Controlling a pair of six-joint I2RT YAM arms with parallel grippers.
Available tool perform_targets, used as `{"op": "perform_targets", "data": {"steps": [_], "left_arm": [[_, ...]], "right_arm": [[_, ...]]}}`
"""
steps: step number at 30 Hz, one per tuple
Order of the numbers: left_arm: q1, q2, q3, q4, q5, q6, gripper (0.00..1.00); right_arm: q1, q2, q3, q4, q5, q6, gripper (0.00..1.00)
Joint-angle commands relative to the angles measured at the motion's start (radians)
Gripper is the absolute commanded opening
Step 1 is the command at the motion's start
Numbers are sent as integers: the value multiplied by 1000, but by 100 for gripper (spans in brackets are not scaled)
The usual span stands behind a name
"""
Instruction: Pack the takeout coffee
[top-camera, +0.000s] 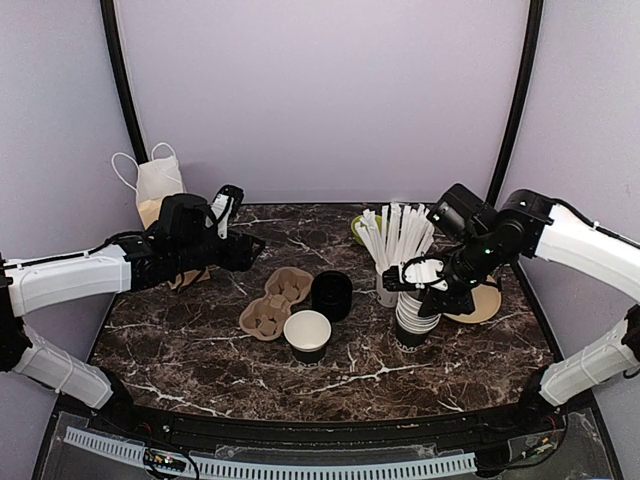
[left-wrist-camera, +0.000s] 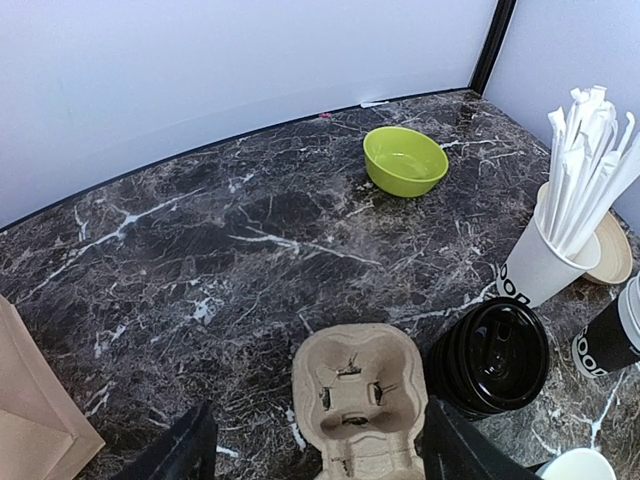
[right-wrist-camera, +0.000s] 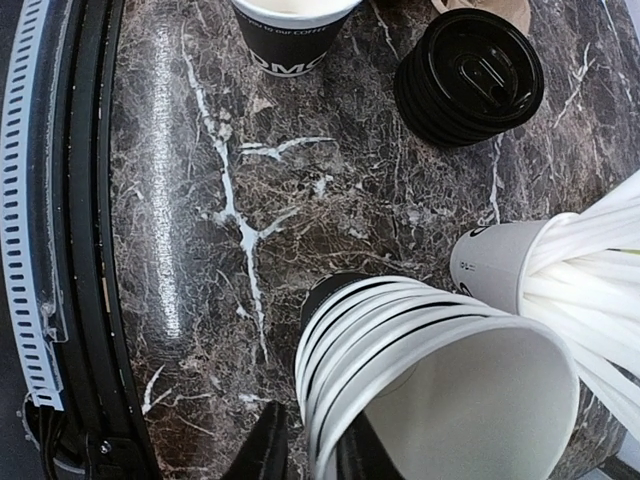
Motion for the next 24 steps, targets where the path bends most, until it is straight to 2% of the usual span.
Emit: {"op": "perform_targets", "data": {"steps": [1, 6, 15, 24], "left_arm": [[7, -15, -9, 35, 18, 6, 73], [7, 1, 0, 43, 25, 12, 73], [7, 30, 20, 36, 32, 31, 73], [10, 43, 12, 53, 36, 37, 73]], "right_arm": [[-21, -14, -19, -16, 11, 4, 12], [-75, -39, -23, -53, -1, -22, 0], [-244, -62, 33, -143, -30, -96, 0], [-496, -104, 104, -251, -49, -197, 0]]}}
